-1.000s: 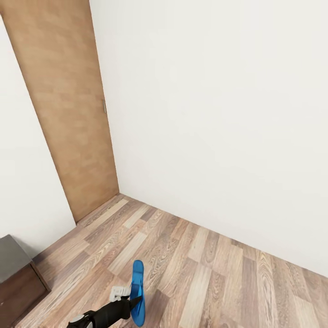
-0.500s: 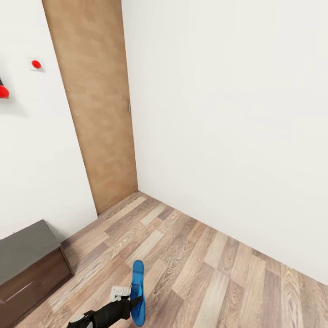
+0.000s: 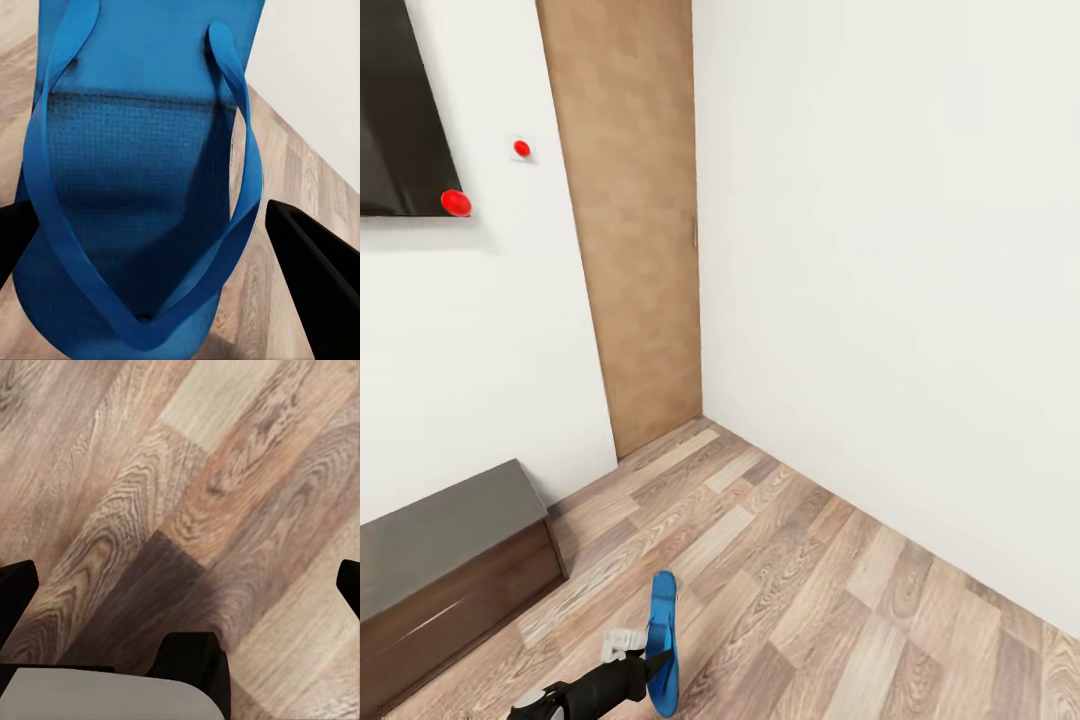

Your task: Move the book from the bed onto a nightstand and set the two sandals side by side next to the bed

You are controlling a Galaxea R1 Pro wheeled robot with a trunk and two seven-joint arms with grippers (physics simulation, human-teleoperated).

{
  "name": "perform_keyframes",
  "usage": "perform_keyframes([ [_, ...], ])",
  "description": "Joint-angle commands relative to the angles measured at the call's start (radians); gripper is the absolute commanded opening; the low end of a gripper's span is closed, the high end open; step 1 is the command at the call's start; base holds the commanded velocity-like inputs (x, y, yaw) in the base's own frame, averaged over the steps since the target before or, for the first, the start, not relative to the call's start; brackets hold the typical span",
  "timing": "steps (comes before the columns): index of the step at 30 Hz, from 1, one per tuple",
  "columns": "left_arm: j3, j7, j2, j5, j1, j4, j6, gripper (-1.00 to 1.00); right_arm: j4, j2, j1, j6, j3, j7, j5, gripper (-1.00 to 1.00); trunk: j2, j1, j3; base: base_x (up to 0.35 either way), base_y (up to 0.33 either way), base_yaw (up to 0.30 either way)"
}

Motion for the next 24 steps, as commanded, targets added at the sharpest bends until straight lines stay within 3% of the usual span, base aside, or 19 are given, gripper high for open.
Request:
perform_keyframes([
  [1, 0.001, -0.004, 0.000, 0.001, -0.001, 0.001, -0.004, -1.00, -0.001, 0.000, 0.000, 0.007, -0.003, 0.005, -0.009, 1.00, 0.000, 0.000, -0.001, 0.000, 0.000, 0.293],
  [7, 0.001, -0.004, 0.000, 0.001, -0.001, 0.001, -0.004, -1.00, -0.001, 0.000, 0.000, 0.007, -0.003, 0.005, -0.009, 1.00, 0.000, 0.000, -0.001, 0.017, 0.000, 0.293],
  [13, 0.001, -0.004, 0.000, 0.001, -0.001, 0.002, -0.004, -1.00, -0.001, 0.000, 0.000, 0.007, -0.003, 0.005, -0.008, 1.00, 0.000, 0.000, -0.001, 0.215, 0.000, 0.293],
  [24, 0.001, -0.004, 0.001, 0.001, -0.001, 0.002, -0.004, -1.00, -0.001, 0.000, 0.000, 0.007, -0.003, 0.005, -0.006, 1.00, 0.000, 0.000, -0.001, 0.016, 0.000, 0.293],
])
